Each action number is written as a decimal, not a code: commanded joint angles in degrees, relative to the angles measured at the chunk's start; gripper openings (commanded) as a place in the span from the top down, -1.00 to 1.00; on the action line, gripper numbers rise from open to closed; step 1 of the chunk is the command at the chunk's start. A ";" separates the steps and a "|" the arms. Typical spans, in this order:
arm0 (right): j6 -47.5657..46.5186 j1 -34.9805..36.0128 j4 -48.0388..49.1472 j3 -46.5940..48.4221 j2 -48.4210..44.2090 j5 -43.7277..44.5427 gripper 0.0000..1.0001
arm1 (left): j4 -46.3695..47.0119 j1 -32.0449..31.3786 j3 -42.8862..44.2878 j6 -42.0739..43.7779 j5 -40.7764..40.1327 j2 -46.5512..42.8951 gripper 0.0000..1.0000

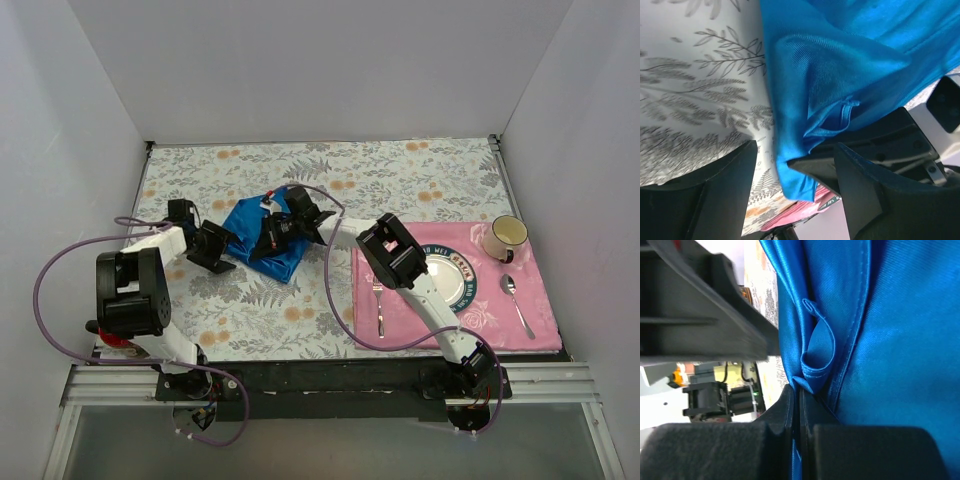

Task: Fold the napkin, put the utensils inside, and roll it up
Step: Roll the napkin with the utensil

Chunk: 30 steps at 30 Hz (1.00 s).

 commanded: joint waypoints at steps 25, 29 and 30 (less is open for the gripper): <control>-24.55 2.05 -22.41 1.53 -7.15 13.43 0.39 | -11.70 -5.58 7.08 4.14 -14.48 8.94 1.00; -32.67 3.37 -31.99 5.68 -8.56 17.05 0.09 | -14.43 -8.22 8.76 4.15 -13.70 9.82 1.00; -34.34 3.89 -33.06 6.30 -9.08 18.10 0.05 | -14.43 -8.22 8.67 3.97 -13.09 9.91 1.00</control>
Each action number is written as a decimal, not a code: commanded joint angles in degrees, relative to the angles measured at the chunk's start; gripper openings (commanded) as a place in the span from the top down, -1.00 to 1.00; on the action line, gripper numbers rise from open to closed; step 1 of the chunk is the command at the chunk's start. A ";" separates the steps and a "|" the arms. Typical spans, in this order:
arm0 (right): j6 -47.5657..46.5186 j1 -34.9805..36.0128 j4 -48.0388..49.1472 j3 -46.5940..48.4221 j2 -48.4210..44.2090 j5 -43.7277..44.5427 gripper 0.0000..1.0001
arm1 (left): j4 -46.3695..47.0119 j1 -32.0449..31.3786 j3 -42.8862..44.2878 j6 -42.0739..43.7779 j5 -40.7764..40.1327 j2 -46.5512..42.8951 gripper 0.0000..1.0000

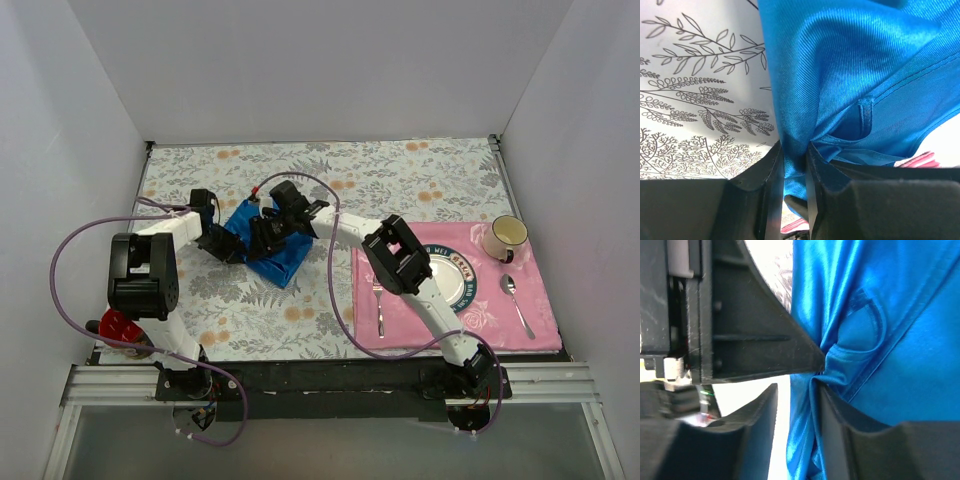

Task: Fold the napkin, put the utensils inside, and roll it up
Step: Roll the napkin with the utensil

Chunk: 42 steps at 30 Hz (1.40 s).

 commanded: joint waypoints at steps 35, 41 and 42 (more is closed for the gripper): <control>-19.95 9.08 -9.86 -11.08 -6.74 28.21 0.97 | -2.79 0.55 3.47 12.13 1.09 -4.71 0.36; -15.02 5.48 -6.43 -13.01 -5.34 15.99 0.97 | -1.71 3.89 3.90 15.12 -0.66 -8.33 -0.04; -13.01 4.78 -5.55 -13.02 -4.99 11.62 0.97 | -1.71 4.16 3.82 14.77 -0.93 -9.20 -0.10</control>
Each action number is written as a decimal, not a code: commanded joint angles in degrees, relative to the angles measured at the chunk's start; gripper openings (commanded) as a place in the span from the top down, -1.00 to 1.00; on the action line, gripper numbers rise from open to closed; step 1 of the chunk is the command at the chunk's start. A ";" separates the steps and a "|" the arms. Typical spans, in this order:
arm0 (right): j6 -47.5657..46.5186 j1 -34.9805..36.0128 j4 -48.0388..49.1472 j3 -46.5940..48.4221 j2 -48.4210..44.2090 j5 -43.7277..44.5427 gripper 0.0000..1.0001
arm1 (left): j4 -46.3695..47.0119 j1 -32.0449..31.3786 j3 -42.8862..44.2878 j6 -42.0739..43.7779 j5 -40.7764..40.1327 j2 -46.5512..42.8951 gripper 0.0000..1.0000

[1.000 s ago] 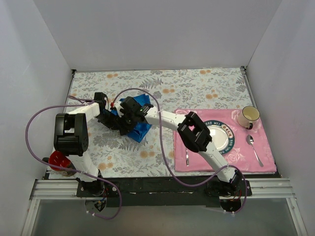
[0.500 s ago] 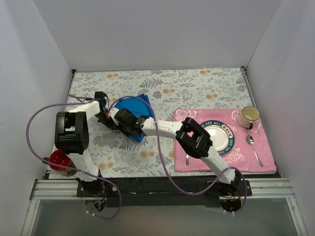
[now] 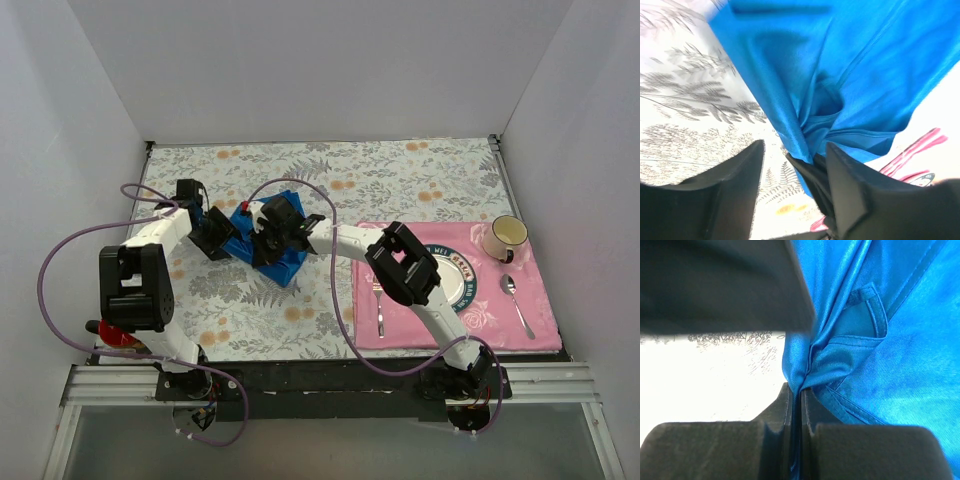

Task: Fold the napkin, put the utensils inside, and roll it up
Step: Roll the napkin with the utensil

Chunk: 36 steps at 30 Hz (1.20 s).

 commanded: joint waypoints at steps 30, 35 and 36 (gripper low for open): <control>46.78 -10.82 39.87 -16.96 8.46 -36.68 0.97 | 9.21 -2.38 -12.21 -17.73 4.83 -7.09 -0.30; 45.38 -10.64 42.15 -18.80 7.75 -36.41 0.97 | 12.63 -4.74 -10.45 -17.82 2.90 -1.29 -0.30; 45.38 -10.64 42.76 -19.33 7.58 -36.33 0.97 | 13.25 -5.19 -10.19 -17.65 2.37 -0.50 -0.29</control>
